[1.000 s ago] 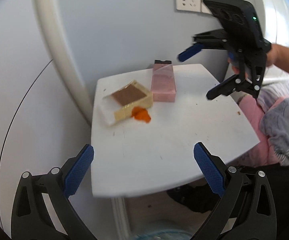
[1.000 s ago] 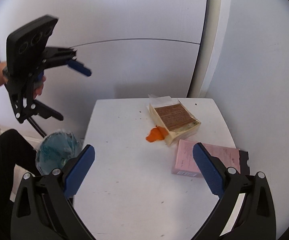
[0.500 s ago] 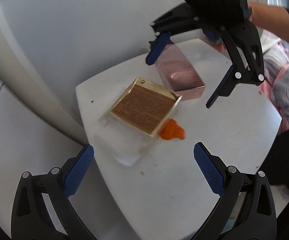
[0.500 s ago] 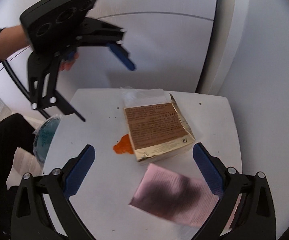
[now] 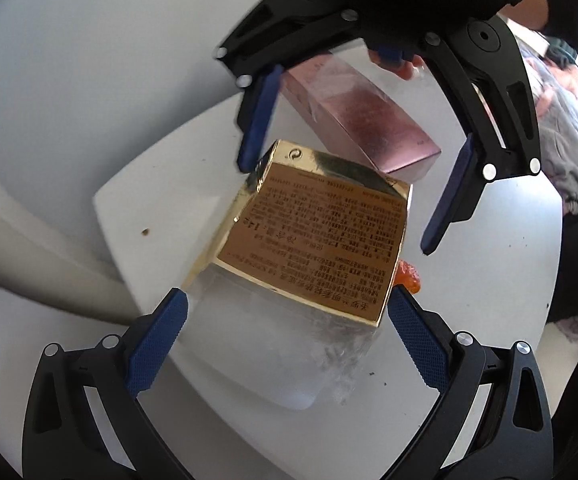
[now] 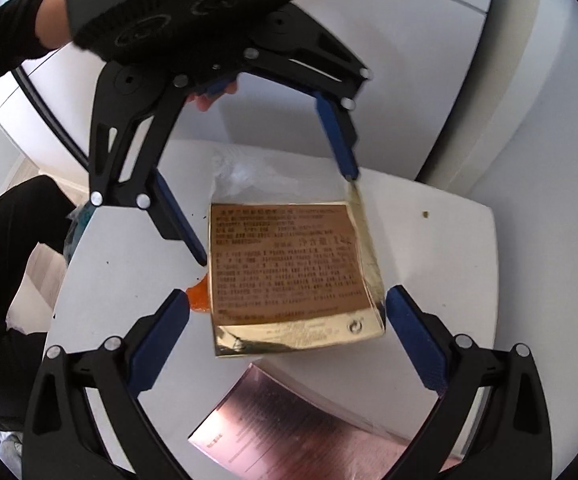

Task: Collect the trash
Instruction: 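Grasp the gold-wrapped box with both grippers from opposite sides, then carry the gold box with both grippers over the blue-lined bin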

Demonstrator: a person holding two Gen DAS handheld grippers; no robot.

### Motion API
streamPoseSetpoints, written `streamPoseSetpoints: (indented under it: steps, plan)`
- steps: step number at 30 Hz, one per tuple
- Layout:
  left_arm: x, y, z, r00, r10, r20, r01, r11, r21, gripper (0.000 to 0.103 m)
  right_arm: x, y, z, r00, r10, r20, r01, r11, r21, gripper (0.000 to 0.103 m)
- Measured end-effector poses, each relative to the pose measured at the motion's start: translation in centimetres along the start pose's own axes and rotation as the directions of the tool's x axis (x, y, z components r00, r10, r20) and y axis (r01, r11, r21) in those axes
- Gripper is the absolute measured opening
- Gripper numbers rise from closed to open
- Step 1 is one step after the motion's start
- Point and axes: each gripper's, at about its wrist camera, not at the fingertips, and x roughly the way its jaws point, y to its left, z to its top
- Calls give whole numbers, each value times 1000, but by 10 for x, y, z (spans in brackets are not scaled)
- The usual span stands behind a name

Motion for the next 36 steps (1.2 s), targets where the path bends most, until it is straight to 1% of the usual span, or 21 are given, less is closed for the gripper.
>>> streamPoseSetpoints:
  steps: [3, 6, 7, 8, 10, 12, 13, 14, 21, 22, 30, 33, 34, 36]
  plan:
    - [3, 0, 1, 999, -45, 15, 45, 999, 4, 97, 3, -2, 0, 1000, 1, -15, -1, 1000, -4, 96]
    - [1, -1, 1, 997, -72, 42, 72, 997, 3, 97, 6, -5, 0, 1000, -1, -22, 1, 1000, -2, 95]
    - [2, 0, 2, 996, -77, 46, 77, 997, -2, 94, 6, -5, 0, 1000, 1, -23, -1, 1000, -3, 90]
    - [2, 1, 2, 996, -76, 50, 76, 997, -4, 90, 6, -5, 0, 1000, 6, -24, -6, 1000, -3, 82]
    - [2, 2, 2, 995, -78, 57, 78, 997, 1, 87, 7, -5, 0, 1000, 2, -22, -2, 1000, -8, 82]
    - [-1, 1, 1, 995, -81, 61, 82, 997, -4, 81, 6, -6, 0, 1000, -3, -23, 3, 1000, -9, 82]
    - [-2, -1, 3, 995, -82, 63, 82, 997, 1, 74, 4, -6, 0, 1000, -17, -26, 17, 1000, -6, 82]
    - [-4, -3, 4, 995, -79, 64, 79, 997, 4, 70, 3, -6, 0, 1000, -19, -24, 19, 1000, -5, 82]
    - [-35, -26, 4, 994, -45, 96, 46, 999, -5, 69, -21, 6, 8, 999, -38, 10, 38, 999, -19, 81]
    - [-46, -24, -5, 994, -41, 98, 41, 999, -5, 69, -25, 9, 9, 999, -40, 13, 40, 999, -24, 81]
    - [-103, -62, -10, 994, 13, 113, -11, 1000, -21, 69, -65, 57, 23, 998, -35, 57, 39, 996, -78, 81]
    - [-127, -85, -14, 992, 38, 117, -34, 999, -41, 69, -78, 78, 30, 997, -25, 68, 32, 993, -111, 81]
    - [-128, -80, -13, 992, 45, 117, -40, 998, -46, 69, -80, 79, 34, 997, -22, 70, 30, 992, -121, 81]
    - [-131, -75, -12, 992, 60, 114, -53, 997, -62, 69, -86, 94, 38, 997, -12, 75, 23, 989, -145, 81]
